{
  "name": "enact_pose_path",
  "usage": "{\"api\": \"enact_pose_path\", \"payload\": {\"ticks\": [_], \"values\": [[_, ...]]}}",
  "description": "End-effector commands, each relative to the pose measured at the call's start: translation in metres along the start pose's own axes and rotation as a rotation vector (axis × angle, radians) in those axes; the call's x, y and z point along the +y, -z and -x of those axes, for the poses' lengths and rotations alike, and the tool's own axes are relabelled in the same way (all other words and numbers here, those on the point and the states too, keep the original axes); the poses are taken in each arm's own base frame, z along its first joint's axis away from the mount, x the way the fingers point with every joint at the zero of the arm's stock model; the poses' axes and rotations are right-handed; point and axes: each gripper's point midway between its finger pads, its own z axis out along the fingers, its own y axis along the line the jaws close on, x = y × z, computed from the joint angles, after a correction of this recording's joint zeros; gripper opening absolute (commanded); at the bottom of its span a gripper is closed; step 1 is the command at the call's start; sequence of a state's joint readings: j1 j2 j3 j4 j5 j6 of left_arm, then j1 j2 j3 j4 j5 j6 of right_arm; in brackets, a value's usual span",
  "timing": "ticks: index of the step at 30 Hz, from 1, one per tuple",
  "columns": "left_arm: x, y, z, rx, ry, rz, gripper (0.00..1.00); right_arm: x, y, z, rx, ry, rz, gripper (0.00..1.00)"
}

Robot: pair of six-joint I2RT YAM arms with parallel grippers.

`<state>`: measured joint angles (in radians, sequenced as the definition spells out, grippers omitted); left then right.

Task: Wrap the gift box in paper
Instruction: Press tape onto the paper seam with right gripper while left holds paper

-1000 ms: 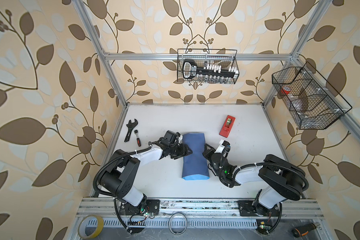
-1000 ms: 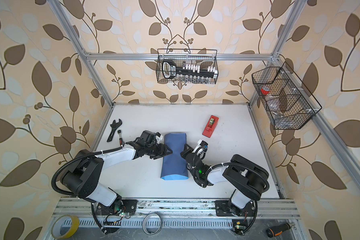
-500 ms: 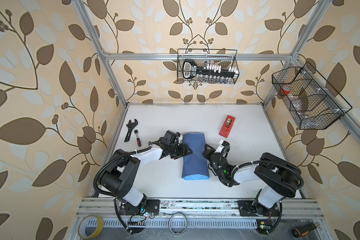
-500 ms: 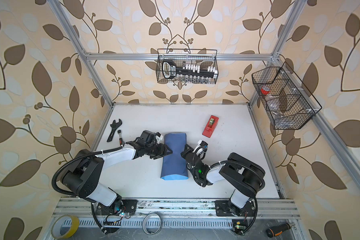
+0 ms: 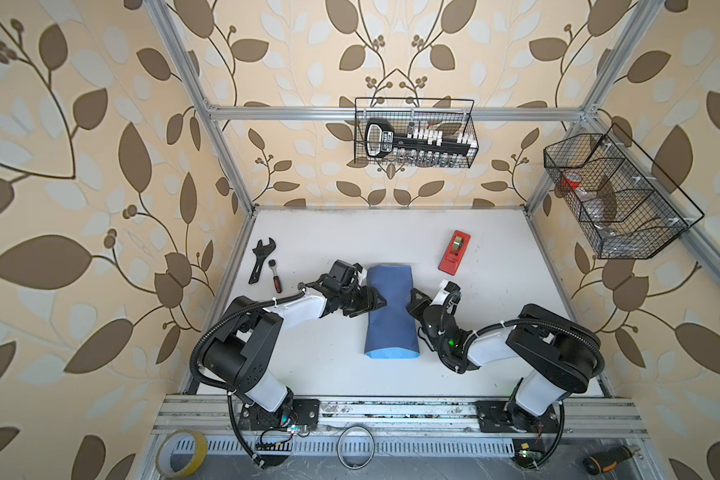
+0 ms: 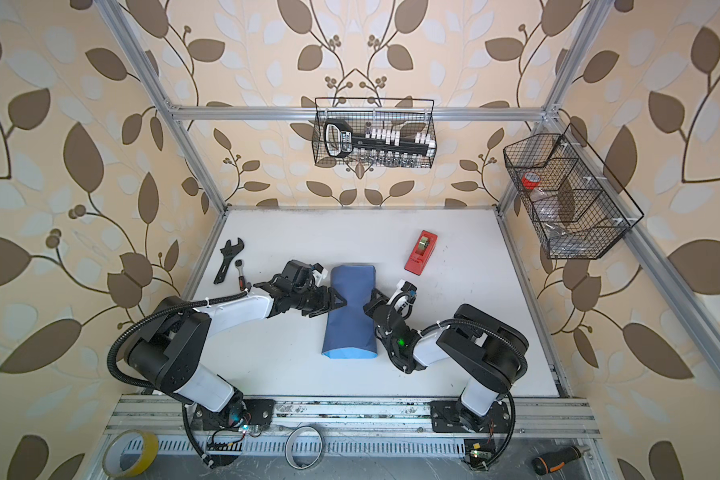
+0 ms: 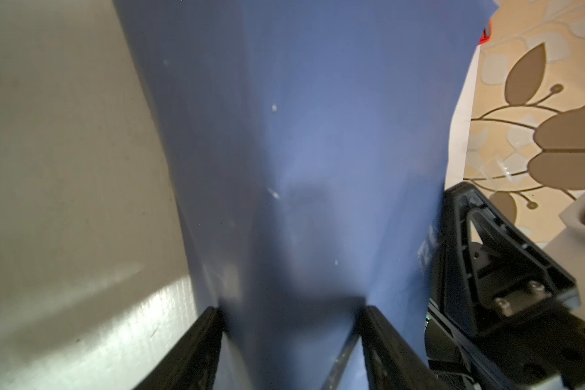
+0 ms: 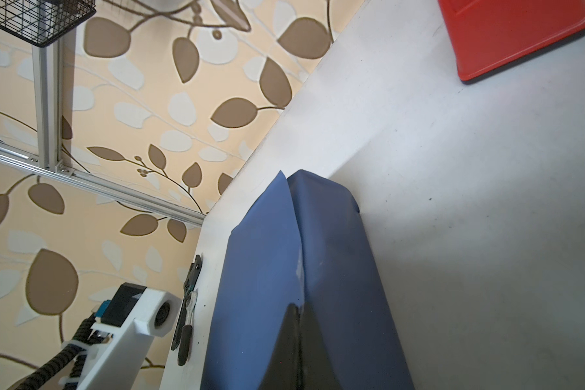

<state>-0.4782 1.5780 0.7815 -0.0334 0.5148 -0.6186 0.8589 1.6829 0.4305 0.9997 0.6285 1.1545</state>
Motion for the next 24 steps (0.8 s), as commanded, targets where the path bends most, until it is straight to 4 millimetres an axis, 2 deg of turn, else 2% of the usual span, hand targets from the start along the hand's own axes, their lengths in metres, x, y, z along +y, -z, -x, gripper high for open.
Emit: {"api": "enact_pose_path", "payload": {"ticks": [1,24], "values": [[0.064,-0.012,-0.034,0.090,0.068,0.234,0.65,-0.003,0.001,0.004,-0.009,0.014,0.004,0.00],[0.065,-0.013,-0.034,0.091,0.069,0.235,0.65,-0.017,-0.001,-0.007,0.029,0.079,-0.012,0.00]]}}
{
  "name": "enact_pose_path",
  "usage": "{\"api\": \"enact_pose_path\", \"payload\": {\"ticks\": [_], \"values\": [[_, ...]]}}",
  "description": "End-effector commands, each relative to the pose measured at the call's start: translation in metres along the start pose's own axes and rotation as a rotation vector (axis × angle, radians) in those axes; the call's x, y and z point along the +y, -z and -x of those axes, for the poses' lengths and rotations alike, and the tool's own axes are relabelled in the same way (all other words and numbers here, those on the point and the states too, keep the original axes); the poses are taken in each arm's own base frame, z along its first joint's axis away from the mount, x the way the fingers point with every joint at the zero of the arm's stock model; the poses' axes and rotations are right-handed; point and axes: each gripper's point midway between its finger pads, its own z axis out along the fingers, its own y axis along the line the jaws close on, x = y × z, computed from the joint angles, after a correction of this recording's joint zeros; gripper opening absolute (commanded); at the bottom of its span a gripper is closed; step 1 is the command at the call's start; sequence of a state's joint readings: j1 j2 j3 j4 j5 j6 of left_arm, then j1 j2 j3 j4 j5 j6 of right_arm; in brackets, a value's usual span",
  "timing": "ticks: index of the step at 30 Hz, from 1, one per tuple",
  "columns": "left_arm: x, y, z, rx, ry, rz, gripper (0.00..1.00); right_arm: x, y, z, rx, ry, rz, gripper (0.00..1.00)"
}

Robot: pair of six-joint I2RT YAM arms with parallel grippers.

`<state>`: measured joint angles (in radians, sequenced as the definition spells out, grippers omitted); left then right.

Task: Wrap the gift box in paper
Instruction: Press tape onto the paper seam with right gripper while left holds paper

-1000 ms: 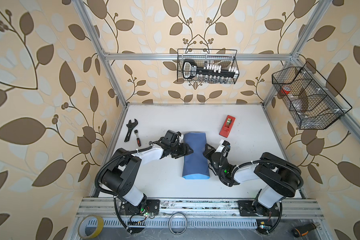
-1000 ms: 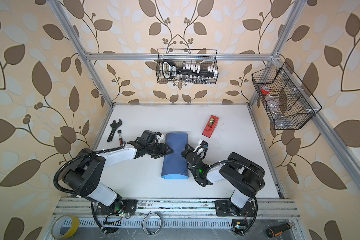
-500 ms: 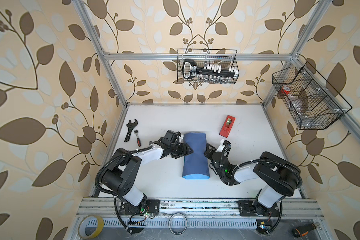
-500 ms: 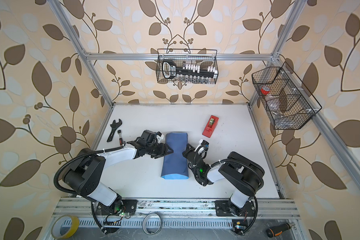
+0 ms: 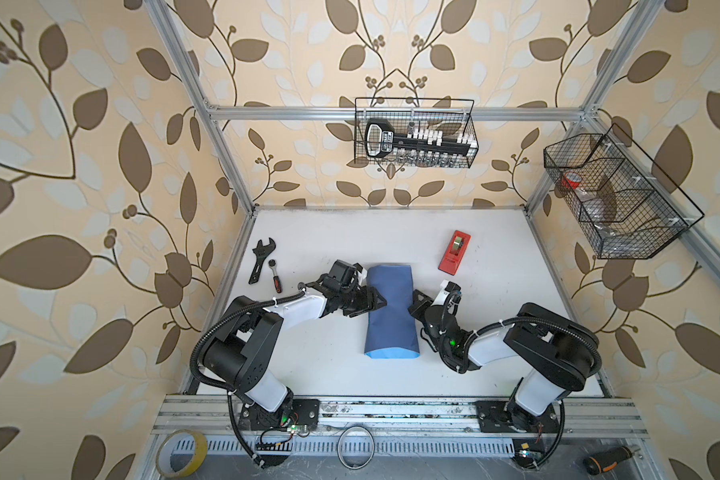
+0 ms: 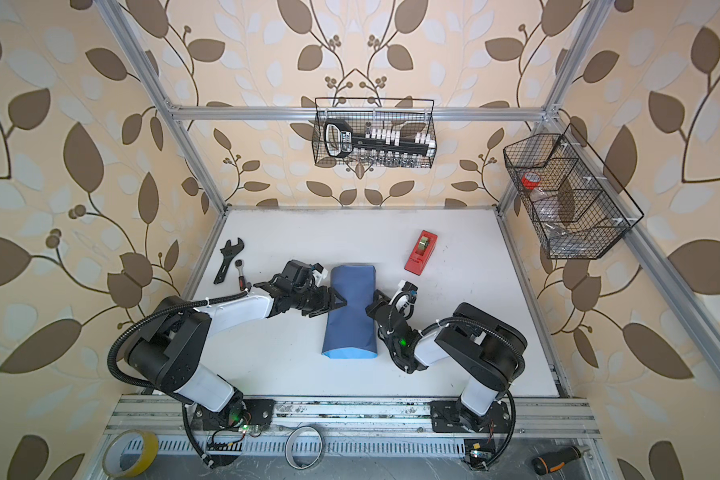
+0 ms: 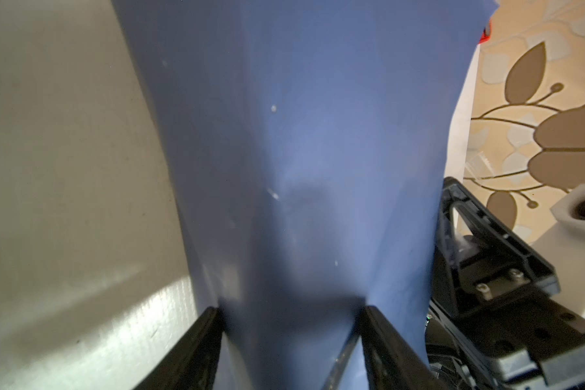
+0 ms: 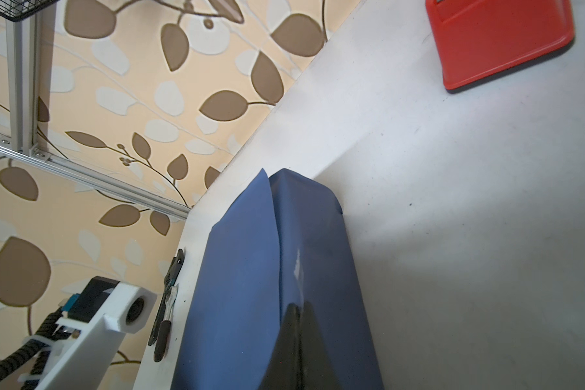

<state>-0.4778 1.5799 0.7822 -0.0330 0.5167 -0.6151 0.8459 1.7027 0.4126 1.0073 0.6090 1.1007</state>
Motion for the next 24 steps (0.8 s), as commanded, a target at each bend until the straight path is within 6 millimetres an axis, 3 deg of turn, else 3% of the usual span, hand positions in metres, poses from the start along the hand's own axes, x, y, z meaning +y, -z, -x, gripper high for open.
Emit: {"api": "enact_pose_path", "payload": {"ticks": [1,11,24], "values": [[0.065,-0.013,-0.034,0.089,0.071,0.235,0.65,-0.002,0.000,-0.004,0.012,0.013,0.013,0.00],[0.065,-0.013,-0.034,0.089,0.072,0.234,0.65,0.003,-0.002,-0.001,0.026,0.005,0.040,0.00],[0.066,-0.014,-0.034,0.091,0.073,0.237,0.65,-0.001,-0.002,0.010,0.027,-0.021,0.045,0.09]]}}
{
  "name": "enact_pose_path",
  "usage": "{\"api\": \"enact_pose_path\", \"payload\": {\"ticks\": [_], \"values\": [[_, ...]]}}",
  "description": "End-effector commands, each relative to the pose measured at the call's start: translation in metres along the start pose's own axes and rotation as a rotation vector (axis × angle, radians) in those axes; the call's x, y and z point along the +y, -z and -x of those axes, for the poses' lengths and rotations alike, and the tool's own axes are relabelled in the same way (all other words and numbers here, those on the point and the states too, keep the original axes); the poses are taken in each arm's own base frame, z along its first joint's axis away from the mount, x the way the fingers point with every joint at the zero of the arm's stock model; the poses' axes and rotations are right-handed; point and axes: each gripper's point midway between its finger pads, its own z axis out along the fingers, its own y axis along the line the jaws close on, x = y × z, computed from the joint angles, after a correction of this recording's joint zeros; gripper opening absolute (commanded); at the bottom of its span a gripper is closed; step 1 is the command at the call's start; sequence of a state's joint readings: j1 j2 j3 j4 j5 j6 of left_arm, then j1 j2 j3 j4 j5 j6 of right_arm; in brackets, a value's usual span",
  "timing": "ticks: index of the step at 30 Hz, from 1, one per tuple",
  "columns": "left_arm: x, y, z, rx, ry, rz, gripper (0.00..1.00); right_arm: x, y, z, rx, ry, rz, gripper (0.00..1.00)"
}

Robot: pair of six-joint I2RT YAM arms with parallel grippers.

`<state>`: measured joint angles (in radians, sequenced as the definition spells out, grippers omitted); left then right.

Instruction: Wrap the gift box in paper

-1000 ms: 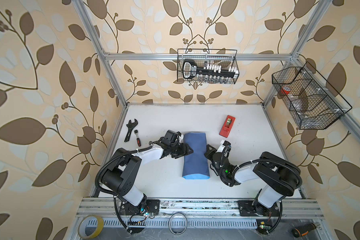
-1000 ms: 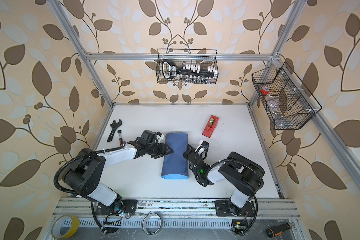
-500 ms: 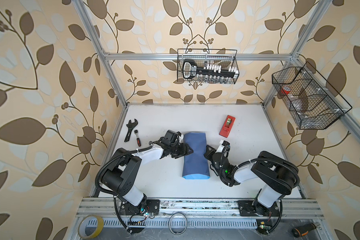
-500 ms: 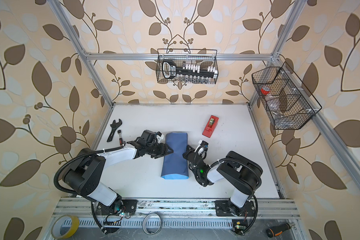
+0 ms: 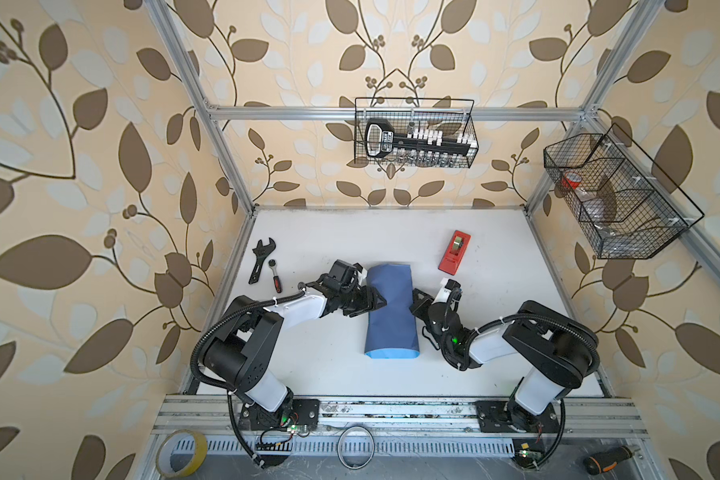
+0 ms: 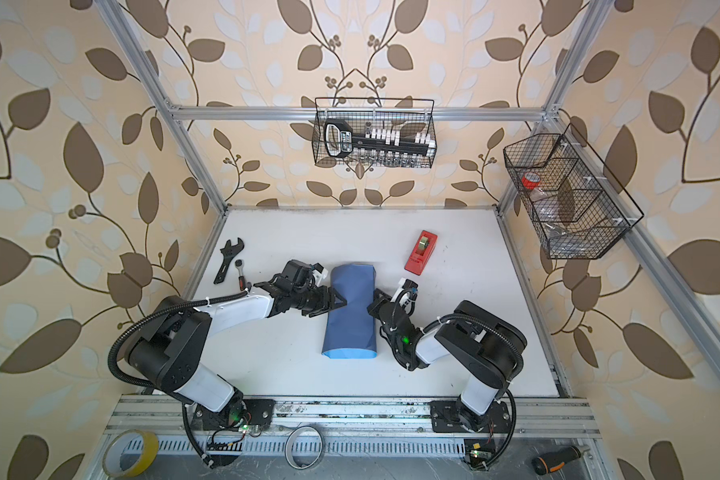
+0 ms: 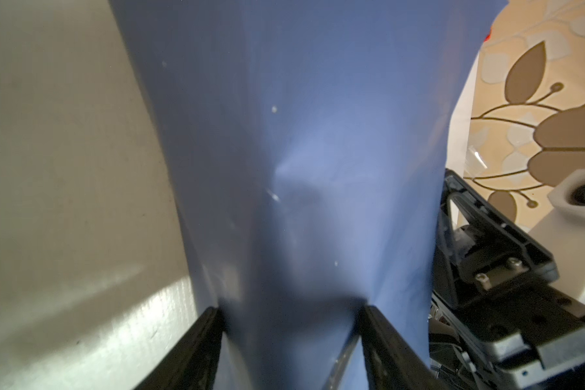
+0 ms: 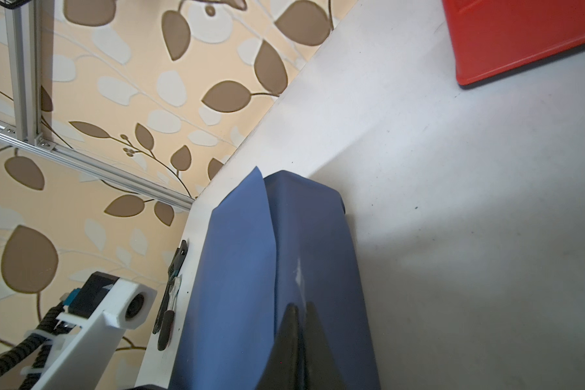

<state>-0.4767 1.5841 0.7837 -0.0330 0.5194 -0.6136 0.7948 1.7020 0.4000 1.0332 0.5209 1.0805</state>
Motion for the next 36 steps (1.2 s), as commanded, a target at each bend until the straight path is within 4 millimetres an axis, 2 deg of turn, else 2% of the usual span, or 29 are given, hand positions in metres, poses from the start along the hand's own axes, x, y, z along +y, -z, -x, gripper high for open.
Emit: {"api": "enact_pose_path", "payload": {"ticks": [1,9,16,23,27,31,36], "values": [[0.065,-0.014,-0.033,0.088,0.074,0.237,0.65,0.002,0.004,0.007,-0.008,-0.021,0.023,0.09],[0.065,-0.014,-0.033,0.090,0.075,0.237,0.65,-0.002,0.006,0.014,-0.012,-0.034,0.022,0.14],[0.066,-0.014,-0.033,0.090,0.074,0.239,0.65,-0.008,0.006,0.016,-0.002,-0.045,0.021,0.24],[0.065,-0.015,-0.032,0.090,0.073,0.237,0.65,-0.028,0.015,0.029,-0.028,-0.050,-0.007,0.35],[0.066,-0.015,-0.032,0.092,0.074,0.239,0.65,-0.038,0.024,0.039,-0.041,-0.015,-0.014,0.38],[0.066,-0.015,-0.032,0.092,0.075,0.242,0.65,-0.030,0.026,0.039,0.031,0.087,0.034,0.38],[0.067,-0.016,-0.033,0.094,0.073,0.243,0.65,-0.012,0.024,0.019,0.256,0.237,0.106,0.31]]}}
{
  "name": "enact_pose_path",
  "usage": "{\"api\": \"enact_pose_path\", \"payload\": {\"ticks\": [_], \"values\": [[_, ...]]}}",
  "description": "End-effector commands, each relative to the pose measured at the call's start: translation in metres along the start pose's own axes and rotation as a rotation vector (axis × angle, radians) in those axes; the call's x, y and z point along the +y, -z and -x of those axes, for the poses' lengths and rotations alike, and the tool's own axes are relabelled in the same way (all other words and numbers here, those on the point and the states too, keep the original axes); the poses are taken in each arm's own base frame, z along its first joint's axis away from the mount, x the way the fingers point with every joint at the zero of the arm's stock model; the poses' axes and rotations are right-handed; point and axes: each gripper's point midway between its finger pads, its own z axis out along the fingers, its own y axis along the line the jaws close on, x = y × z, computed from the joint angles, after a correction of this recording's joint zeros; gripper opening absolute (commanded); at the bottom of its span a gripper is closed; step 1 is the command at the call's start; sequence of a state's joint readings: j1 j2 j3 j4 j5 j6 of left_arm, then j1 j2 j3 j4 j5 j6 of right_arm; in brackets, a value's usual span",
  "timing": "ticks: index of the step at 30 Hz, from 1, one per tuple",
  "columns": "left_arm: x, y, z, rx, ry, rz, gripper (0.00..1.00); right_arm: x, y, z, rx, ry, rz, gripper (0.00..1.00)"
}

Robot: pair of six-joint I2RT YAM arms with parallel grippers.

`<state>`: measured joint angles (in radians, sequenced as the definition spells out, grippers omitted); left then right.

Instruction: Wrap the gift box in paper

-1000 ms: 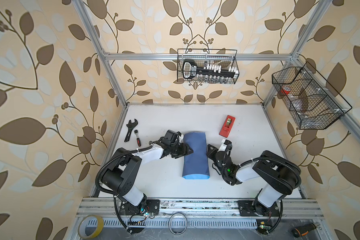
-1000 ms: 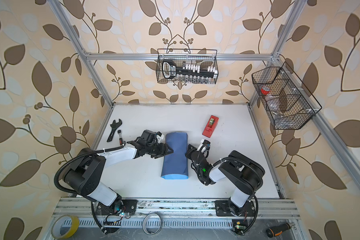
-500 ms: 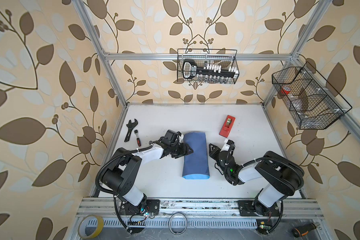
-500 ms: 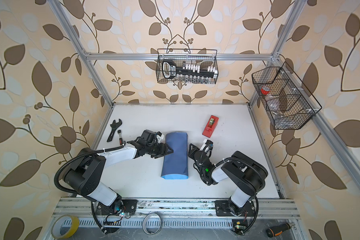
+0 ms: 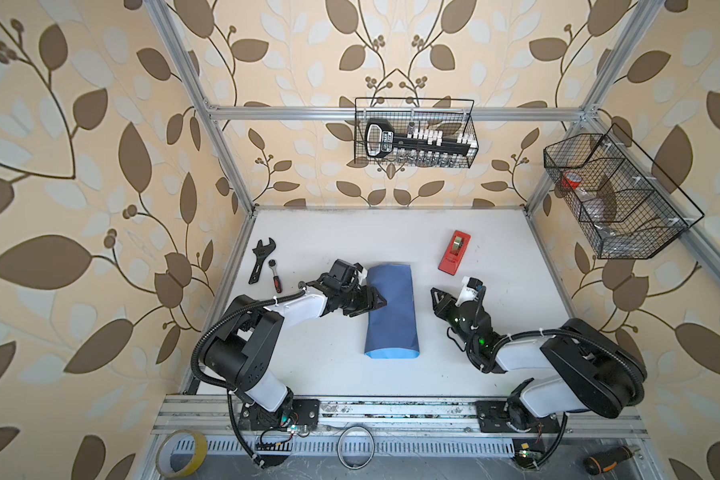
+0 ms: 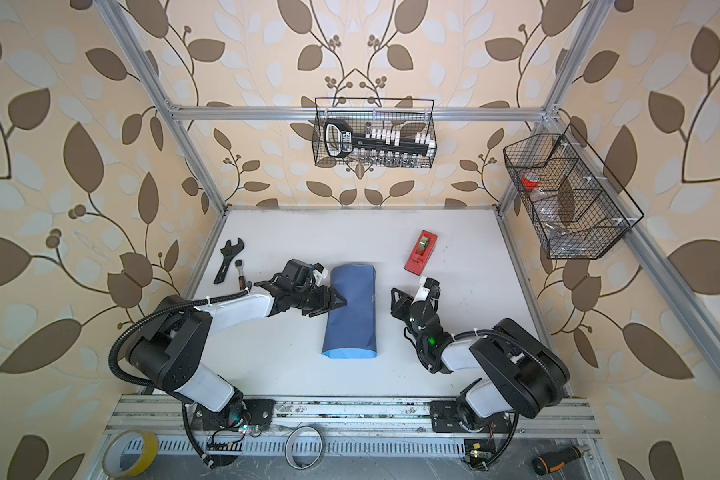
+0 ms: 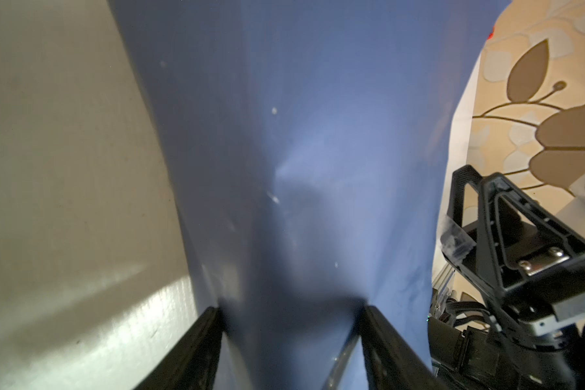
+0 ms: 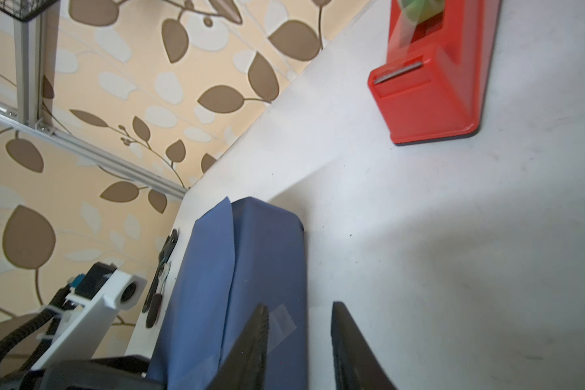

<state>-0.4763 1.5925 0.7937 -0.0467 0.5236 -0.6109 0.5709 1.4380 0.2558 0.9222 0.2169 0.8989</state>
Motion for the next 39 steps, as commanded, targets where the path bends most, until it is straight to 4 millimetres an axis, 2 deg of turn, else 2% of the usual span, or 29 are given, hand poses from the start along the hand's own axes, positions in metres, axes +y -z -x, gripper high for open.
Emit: {"api": "enact_pose_path", "payload": {"ticks": [1,11,16,23,31,39], "values": [[0.067,-0.016,-0.032,0.084,0.072,0.238,0.65,0.018,-0.002,-0.023,0.201,0.145,0.075,0.29],[0.067,-0.016,-0.032,0.083,0.072,0.238,0.65,0.038,-0.009,-0.036,0.373,0.205,0.183,0.08],[0.067,-0.016,-0.032,0.085,0.072,0.241,0.65,0.043,-0.011,-0.041,0.400,0.200,0.210,0.04],[0.067,-0.016,-0.032,0.085,0.072,0.239,0.65,0.048,-0.012,-0.044,0.418,0.198,0.230,0.05],[0.067,-0.016,-0.032,0.087,0.072,0.240,0.65,0.048,-0.013,-0.046,0.429,0.196,0.234,0.17],[0.067,-0.016,-0.033,0.086,0.073,0.240,0.65,0.047,-0.015,-0.049,0.443,0.197,0.233,0.21]]}}
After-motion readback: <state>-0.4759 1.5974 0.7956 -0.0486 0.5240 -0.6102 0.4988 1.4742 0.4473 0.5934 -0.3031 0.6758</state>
